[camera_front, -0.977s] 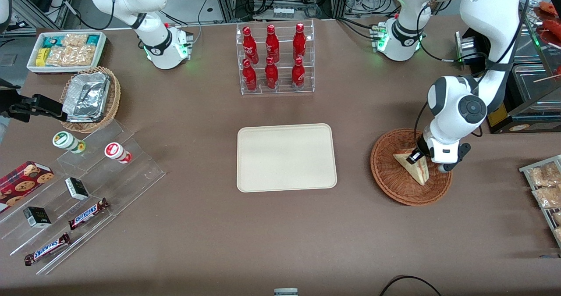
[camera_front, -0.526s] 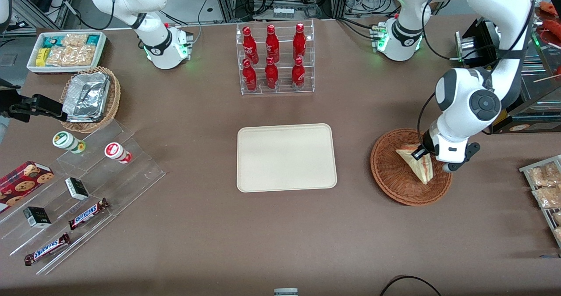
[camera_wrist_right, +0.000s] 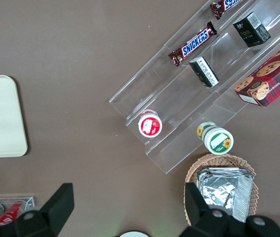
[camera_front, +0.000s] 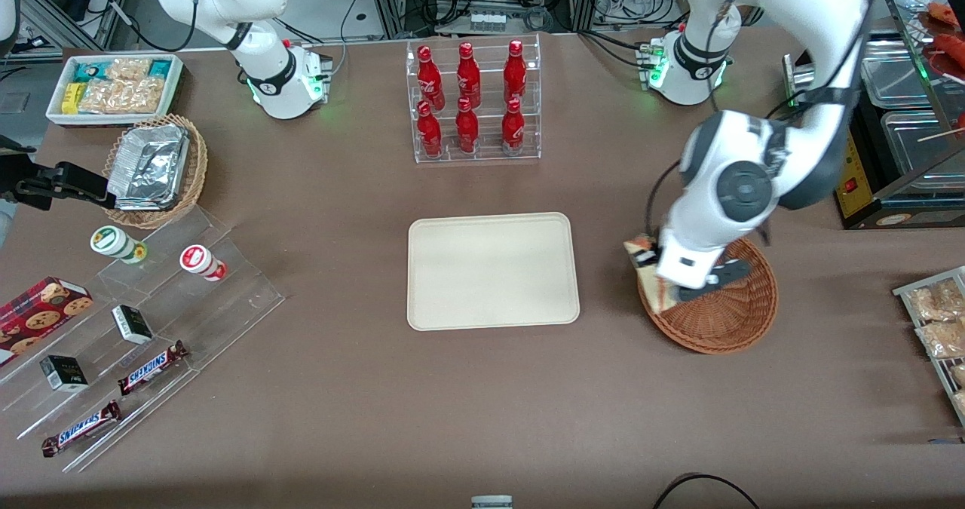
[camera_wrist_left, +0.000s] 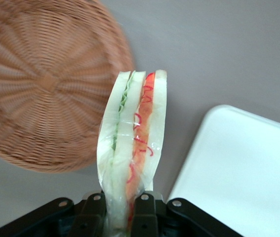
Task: Place sandwich from basket to tray
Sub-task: 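Lift the sandwich with the left gripper and carry it over the cream tray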
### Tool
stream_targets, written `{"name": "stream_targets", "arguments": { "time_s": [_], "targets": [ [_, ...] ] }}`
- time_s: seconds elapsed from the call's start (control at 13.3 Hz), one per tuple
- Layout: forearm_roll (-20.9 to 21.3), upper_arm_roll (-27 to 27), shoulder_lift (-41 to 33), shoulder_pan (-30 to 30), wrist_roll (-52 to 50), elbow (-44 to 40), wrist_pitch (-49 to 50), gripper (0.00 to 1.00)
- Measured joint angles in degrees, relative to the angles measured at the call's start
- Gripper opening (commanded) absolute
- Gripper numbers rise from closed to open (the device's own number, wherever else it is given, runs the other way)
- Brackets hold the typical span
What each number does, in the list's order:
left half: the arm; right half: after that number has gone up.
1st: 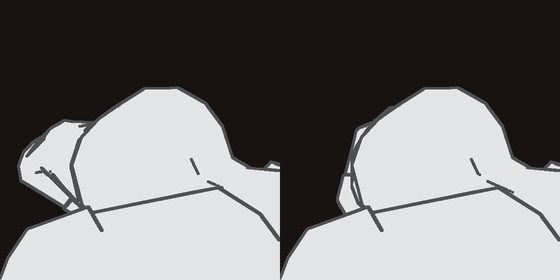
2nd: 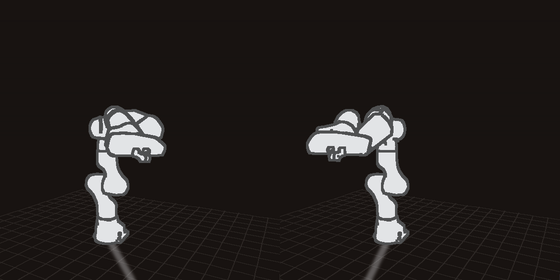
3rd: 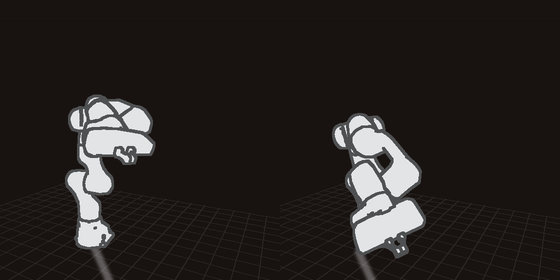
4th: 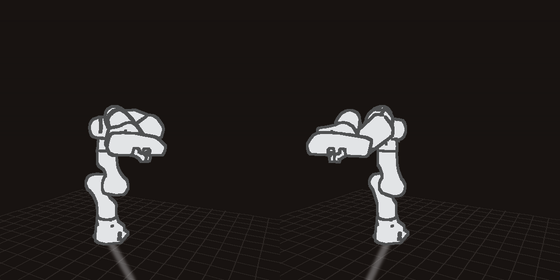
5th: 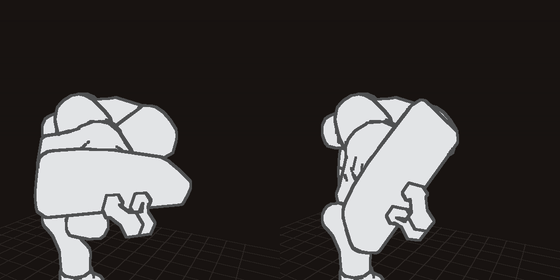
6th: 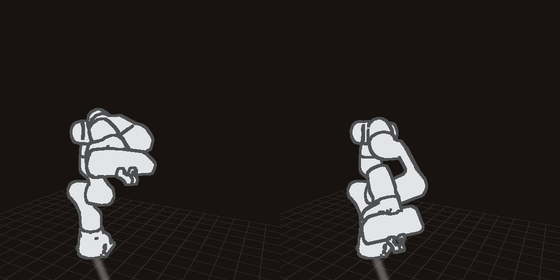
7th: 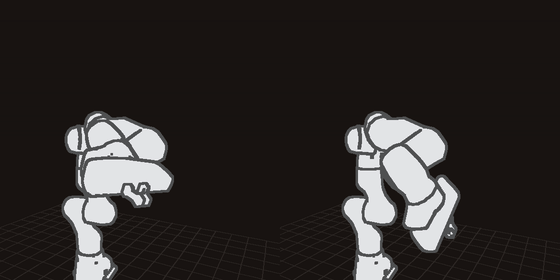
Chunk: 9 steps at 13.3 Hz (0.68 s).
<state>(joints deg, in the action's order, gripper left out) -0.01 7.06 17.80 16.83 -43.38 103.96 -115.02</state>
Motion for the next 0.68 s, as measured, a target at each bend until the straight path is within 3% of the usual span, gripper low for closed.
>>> {"name": "stream_targets", "arguments": {
  "time_s": [0.68],
  "targets": [
    [0.0, 0.03, 16.73, 17.59, -12.7, -14.48, -1.18, 0.0]
  ]
}}
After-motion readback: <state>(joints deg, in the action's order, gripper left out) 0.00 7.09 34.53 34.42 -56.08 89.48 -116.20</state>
